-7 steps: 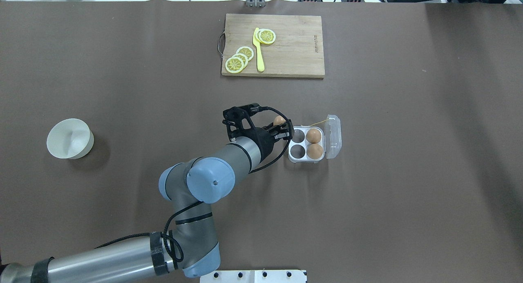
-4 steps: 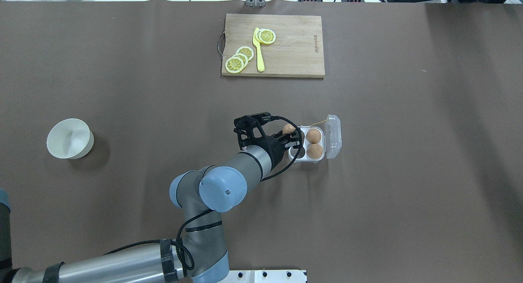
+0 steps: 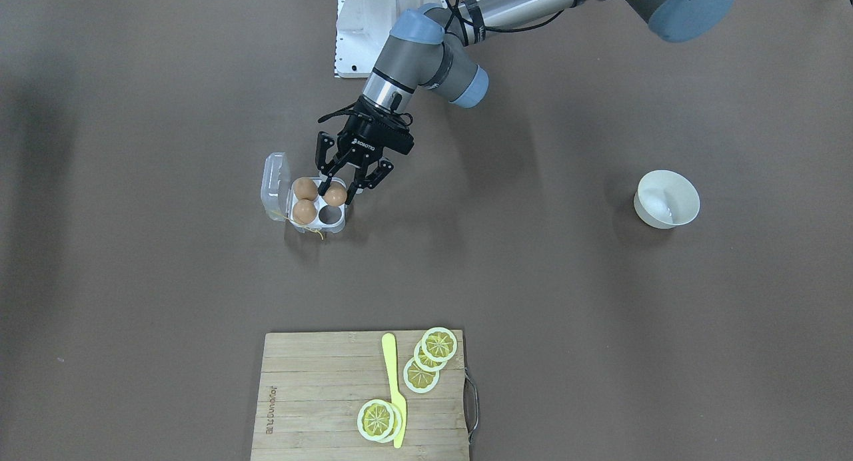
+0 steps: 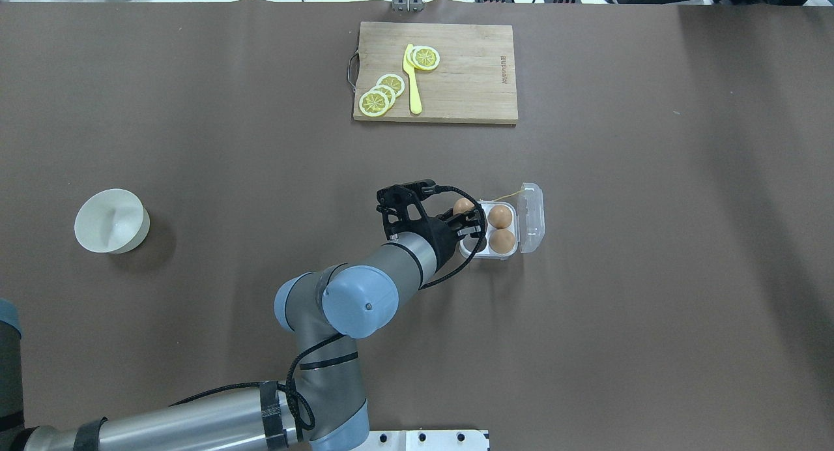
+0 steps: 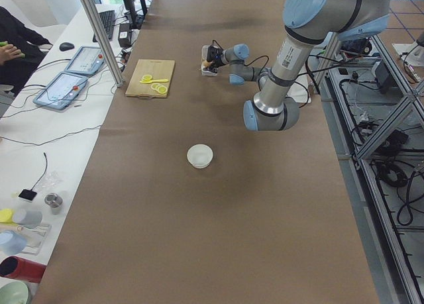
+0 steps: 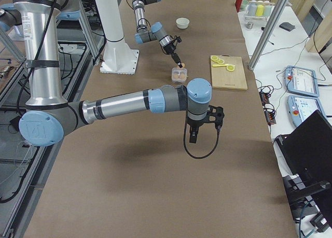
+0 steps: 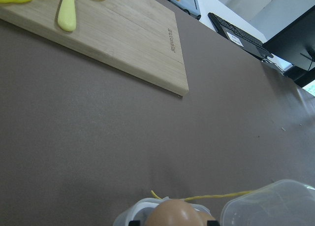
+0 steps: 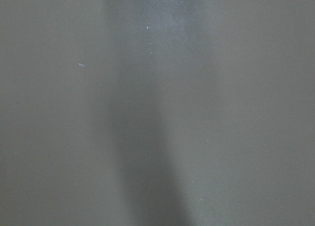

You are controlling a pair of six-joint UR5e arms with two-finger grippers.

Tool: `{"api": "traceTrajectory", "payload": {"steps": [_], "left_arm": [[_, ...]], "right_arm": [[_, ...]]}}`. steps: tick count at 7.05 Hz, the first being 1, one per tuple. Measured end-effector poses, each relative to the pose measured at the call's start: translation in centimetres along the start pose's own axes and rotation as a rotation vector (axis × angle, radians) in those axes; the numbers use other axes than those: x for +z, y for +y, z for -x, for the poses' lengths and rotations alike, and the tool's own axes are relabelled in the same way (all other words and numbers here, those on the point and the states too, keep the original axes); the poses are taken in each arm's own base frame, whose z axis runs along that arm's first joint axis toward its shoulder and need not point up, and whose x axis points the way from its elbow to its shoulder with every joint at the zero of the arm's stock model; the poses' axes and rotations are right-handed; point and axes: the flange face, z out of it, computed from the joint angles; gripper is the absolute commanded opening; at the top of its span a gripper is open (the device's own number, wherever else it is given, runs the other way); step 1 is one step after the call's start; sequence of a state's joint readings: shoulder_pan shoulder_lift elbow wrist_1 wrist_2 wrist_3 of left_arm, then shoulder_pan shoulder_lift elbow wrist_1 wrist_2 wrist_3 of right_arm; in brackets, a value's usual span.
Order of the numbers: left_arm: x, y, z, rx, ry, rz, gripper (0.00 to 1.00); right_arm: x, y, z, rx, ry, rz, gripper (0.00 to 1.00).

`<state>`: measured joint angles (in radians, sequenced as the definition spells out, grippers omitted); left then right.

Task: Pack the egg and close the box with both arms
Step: 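Lower the egg into the empty egg box slot and open the left gripper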

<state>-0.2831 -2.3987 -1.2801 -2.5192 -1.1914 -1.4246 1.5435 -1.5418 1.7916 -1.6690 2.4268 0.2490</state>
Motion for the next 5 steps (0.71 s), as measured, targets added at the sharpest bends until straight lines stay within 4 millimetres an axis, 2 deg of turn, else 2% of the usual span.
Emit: {"api": "traceTrajectory", "payload": {"steps": [1, 5], "left_arm": [[0.02, -0.02, -0.10, 0.000, 0.001, 0.000, 0.98], [-0.01, -0.04, 0.21, 0.001, -0.002, -0.001, 0.98]], "right_arm": [[-0.02, -0.04, 0.02, 0.000, 0.000, -0.001, 1.00], [-0.07, -0.01, -0.01, 0.000, -0.001, -0.001, 1.00]]}}
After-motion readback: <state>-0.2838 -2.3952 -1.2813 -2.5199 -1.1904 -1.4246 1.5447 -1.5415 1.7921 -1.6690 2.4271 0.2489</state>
